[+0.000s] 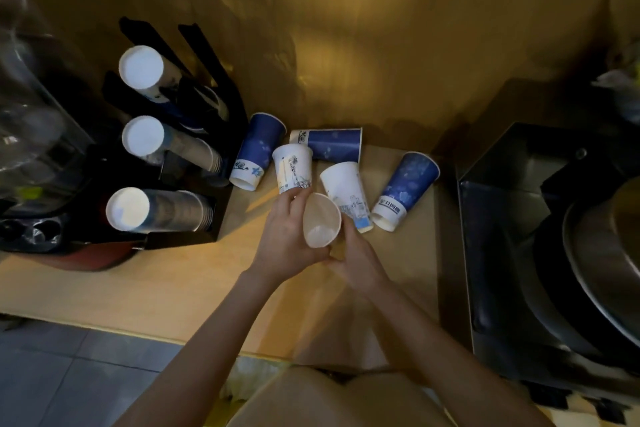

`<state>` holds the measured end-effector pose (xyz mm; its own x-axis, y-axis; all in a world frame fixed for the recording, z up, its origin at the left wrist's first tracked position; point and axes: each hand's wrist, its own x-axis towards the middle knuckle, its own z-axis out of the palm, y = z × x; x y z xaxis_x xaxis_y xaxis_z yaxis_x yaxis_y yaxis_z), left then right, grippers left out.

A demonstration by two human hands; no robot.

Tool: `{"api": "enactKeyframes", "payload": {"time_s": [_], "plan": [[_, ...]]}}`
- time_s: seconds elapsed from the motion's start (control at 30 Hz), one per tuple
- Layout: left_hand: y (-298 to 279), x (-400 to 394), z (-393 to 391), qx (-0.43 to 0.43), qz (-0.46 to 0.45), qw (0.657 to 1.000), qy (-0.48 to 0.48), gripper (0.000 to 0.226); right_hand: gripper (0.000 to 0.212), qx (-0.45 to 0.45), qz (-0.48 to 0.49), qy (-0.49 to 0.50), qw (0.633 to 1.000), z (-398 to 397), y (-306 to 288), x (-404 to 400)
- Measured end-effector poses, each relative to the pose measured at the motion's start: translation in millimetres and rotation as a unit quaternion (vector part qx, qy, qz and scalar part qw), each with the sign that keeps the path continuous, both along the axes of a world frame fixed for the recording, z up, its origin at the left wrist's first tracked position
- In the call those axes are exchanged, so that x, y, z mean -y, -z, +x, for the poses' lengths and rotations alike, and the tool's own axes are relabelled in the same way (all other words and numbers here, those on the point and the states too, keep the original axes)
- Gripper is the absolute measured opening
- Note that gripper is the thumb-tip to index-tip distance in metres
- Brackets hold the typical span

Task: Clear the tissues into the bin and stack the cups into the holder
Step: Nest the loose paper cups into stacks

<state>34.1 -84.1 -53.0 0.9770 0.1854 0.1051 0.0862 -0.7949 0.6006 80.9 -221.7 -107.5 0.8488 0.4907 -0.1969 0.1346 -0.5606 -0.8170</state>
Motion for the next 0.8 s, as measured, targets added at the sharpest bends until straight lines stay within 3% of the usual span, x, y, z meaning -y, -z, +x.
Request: {"api": "enactKeyframes", "payload": {"time_s": [0.07, 0.13, 0.2, 0.3, 0.47, 0.67, 0.8], "plan": [[0, 2, 7, 0.011, 0.011, 1.0, 0.0, 0.097, 0.079, 0.017, -0.03, -0.011, 0.999, 10, 0, -2], [1, 3, 13, 0.013, 0.025, 1.0, 0.005, 0.096, 0.063, 0.046, -0.043, 0.004, 0.998, 21, -1, 1], [3, 3, 17, 0.003, 0.028, 1.0, 0.009, 0.096, 0.048, 0.069, -0.029, 0.064, 0.995, 32, -4, 6], [8, 4, 18, -0.009, 0.003, 1.0, 0.019, 0.099, 0.041, 0.078, 0.001, 0.156, 0.985, 54, -11, 6], [16, 5, 15, -0.02, -0.043, 0.999, 0.02, 0.1, 0.048, 0.055, 0.031, 0.176, 0.982, 95, -20, -13], [15, -3, 13, -0.09, -0.078, 0.992, 0.038, 0.118, 0.06, 0.004, -0.008, 0.164, 0.986, 112, -12, -25], [-5, -26, 18, -0.137, -0.182, 0.974, 0.016, 0.114, 0.07, -0.012, -0.025, 0.172, 0.985, 116, -6, -27]]}}
